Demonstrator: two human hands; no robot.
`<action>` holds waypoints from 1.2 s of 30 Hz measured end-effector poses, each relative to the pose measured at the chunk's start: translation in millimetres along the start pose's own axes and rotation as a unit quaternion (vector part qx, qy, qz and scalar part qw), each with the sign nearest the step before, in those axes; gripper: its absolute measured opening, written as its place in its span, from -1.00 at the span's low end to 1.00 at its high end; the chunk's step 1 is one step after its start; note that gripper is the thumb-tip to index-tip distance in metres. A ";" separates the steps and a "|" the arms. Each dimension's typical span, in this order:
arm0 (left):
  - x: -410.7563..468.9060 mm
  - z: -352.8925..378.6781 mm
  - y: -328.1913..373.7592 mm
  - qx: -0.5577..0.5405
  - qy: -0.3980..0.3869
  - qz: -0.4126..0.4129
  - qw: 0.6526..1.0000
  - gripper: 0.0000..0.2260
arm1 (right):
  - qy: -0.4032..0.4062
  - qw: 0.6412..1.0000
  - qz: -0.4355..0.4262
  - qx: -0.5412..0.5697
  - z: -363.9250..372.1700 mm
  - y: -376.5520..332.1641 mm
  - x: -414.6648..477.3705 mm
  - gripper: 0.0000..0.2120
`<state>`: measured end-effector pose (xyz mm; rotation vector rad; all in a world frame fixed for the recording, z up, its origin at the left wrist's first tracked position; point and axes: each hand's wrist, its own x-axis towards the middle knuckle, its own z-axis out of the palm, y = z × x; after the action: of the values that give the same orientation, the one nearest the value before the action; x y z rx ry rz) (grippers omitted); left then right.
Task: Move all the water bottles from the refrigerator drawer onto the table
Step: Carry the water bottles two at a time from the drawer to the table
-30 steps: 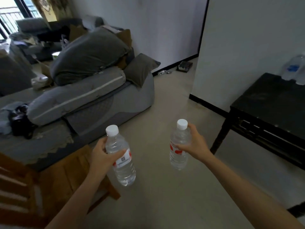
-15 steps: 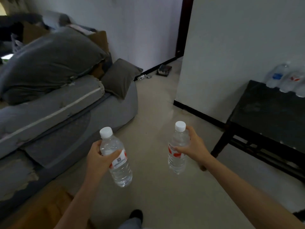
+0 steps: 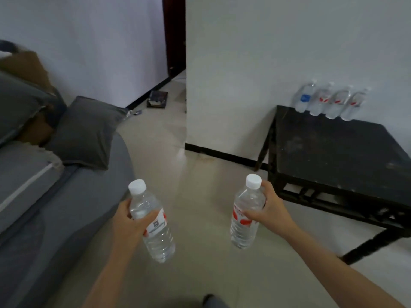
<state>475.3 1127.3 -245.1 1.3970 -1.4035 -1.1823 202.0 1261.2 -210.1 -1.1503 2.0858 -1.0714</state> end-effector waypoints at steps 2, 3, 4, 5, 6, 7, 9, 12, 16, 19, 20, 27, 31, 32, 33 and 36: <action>28.5 27.5 6.7 0.005 -0.027 0.014 1.000 -0.46 | 0.018 1.000 0.015 -0.002 -9.9 11.3 23.9 -0.27; 41.3 41.0 10.5 0.008 -0.041 0.020 0.999 -0.48 | 0.024 0.999 0.024 -0.007 -15.2 16.5 36.2 -0.27; 57.9 58.2 16.1 0.011 -0.050 0.029 0.998 -0.50 | 0.032 0.999 0.032 -0.007 -22.3 22.6 55.1 -0.26; 71.0 71.1 20.5 0.015 -0.057 0.041 0.997 -0.53 | 0.033 0.999 0.036 -0.010 -28.3 26.8 70.8 -0.26; 87.7 85.7 26.3 0.013 -0.061 0.052 0.997 -0.57 | 0.030 0.999 0.033 -0.014 -34.4 29.8 90.8 -0.25; 102.4 98.6 31.9 0.011 -0.063 0.059 0.996 -0.60 | 0.027 0.999 0.030 -0.025 -39.4 31.9 109.1 -0.25; 133.1 120.2 44.5 0.014 -0.071 0.067 0.995 -0.59 | 0.025 0.998 0.022 -0.049 -45.4 31.7 145.9 -0.24; 176.2 148.0 62.1 0.016 -0.070 0.072 0.995 -0.56 | 0.035 0.997 0.006 -0.062 -53.6 29.4 198.6 -0.24; 220.0 174.0 68.1 0.021 -0.062 0.066 0.996 -0.51 | 0.023 0.999 0.008 -0.026 -57.1 33.7 255.8 -0.26; 254.3 191.9 69.0 0.040 -0.069 0.061 0.995 -0.63 | 0.010 1.000 0.015 -0.012 -53.2 39.8 294.3 -0.30; 263.8 196.0 69.1 0.041 -0.075 0.060 0.995 -0.62 | 0.004 1.000 0.019 -0.008 -52.5 41.3 304.5 -0.30; 363.5 232.8 69.1 0.030 -0.099 0.027 0.994 -0.43 | 0.012 0.999 0.040 -0.030 -42.4 39.4 398.8 -0.29; 437.2 266.5 82.9 0.017 -0.121 0.012 0.992 -0.28 | 0.057 0.996 0.069 -0.028 -38.8 27.4 459.2 -0.27; 452.6 274.9 87.1 0.018 -0.126 0.017 0.992 -0.30 | 0.067 0.995 0.075 -0.030 -37.9 23.8 471.0 -0.27; 469.9 284.0 91.6 0.022 -0.137 0.021 0.990 -0.32 | 0.071 0.993 0.083 -0.032 -36.8 19.8 484.0 -0.27; 519.2 311.0 109.0 0.024 -0.165 0.037 0.985 -0.41 | 0.085 0.990 0.110 -0.035 -30.6 6.5 522.7 -0.25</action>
<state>117.8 626.9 -246.6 1.2076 -1.7068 -1.3832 -85.8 824.3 -233.7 -0.8599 2.3370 -1.0271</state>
